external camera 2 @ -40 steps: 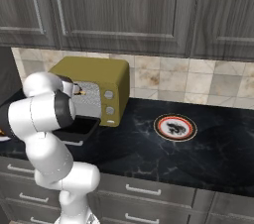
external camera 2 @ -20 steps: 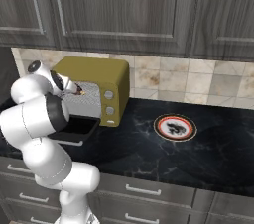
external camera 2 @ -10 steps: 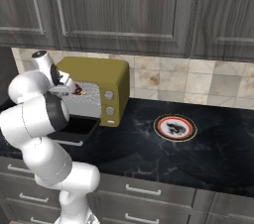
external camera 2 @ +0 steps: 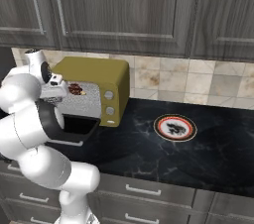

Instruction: Open the toaster oven door. Place the bread on the top rack in the toaster oven and place the steak on the bottom rack.

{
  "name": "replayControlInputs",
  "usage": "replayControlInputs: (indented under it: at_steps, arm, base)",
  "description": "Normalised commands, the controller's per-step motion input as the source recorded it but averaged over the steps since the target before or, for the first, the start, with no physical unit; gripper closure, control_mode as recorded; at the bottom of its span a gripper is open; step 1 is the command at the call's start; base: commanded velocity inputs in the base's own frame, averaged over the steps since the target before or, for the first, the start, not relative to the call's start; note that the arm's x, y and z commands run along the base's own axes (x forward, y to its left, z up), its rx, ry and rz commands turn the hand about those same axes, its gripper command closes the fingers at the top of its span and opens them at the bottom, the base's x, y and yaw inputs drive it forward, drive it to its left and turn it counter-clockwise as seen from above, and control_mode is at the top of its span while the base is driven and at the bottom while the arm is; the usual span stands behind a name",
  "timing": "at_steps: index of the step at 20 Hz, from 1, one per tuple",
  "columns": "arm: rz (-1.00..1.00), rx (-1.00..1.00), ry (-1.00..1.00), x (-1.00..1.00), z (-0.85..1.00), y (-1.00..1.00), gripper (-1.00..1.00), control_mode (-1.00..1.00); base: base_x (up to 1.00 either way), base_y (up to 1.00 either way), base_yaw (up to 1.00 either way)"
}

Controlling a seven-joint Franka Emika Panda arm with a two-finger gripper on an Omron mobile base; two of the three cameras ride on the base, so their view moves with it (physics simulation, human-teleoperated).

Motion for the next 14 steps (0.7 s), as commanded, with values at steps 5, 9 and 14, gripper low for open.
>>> replayControlInputs:
  at_steps: [5, 9, 14]
  arm:
    - [0.18, -0.09, 0.15, -0.92, -0.92, 0.00, -1.00, -1.00]
    - [0.16, -0.10, 0.12, -0.94, -0.94, 0.00, -1.00, -1.00]
    - [0.11, -0.08, 0.13, -0.85, -0.72, -0.01, -1.00, -1.00]
  base:
    - [0.00, 0.00, 0.00]
    - [0.00, 0.00, 0.00]
    - [0.00, 0.00, 0.00]
